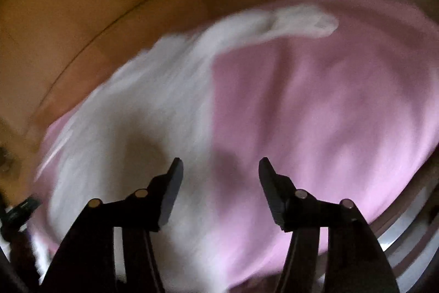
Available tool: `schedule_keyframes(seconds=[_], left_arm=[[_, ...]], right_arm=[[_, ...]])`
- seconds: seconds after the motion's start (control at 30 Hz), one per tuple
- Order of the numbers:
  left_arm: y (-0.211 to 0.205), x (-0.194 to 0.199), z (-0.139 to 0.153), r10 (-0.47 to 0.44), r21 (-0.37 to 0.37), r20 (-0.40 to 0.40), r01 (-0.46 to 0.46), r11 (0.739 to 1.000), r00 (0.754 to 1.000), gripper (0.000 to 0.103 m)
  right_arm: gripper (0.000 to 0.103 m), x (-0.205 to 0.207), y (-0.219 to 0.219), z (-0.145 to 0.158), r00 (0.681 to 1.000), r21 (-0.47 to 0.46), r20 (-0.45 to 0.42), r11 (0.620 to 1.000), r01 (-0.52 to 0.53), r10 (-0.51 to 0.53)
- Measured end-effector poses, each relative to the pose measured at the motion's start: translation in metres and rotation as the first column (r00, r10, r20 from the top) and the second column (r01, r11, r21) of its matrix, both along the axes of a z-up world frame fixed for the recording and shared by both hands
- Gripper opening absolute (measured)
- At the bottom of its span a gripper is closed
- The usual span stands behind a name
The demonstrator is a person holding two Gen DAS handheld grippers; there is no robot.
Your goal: Fold small clothes
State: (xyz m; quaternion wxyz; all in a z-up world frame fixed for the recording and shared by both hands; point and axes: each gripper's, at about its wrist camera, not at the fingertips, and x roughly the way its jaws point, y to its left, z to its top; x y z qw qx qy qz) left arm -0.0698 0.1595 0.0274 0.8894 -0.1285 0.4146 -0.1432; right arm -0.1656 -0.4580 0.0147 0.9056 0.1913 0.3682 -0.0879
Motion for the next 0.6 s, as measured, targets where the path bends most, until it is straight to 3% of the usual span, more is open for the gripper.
schedule_keyframes(seconds=[0.17, 0.27, 0.47, 0.6], left_arm=[[-0.055, 0.032, 0.006, -0.089, 0.027, 0.053, 0.088, 0.996, 0.995, 0.071], [-0.096, 0.052, -0.006, -0.139, 0.07, 0.044, 0.135, 0.988, 0.989, 0.073], [-0.144, 0.083, -0.026, -0.22, 0.13, 0.004, 0.218, 0.967, 0.976, 0.073], [-0.163, 0.104, -0.04, -0.205, 0.19, 0.009, 0.199, 0.961, 0.979, 0.076]], right_arm=[[0.079, 0.06, -0.057, 0.008, 0.986, -0.183, 0.019, 0.969, 0.165, -0.165], [0.08, 0.102, -0.088, 0.004, 0.977, -0.286, -0.015, 0.937, 0.199, -0.212], [0.081, 0.159, -0.118, -0.009, 0.975, -0.39, -0.092, 0.908, 0.152, -0.202], [0.082, 0.179, -0.131, -0.012, 0.974, -0.364, -0.105, 0.919, 0.149, -0.199]])
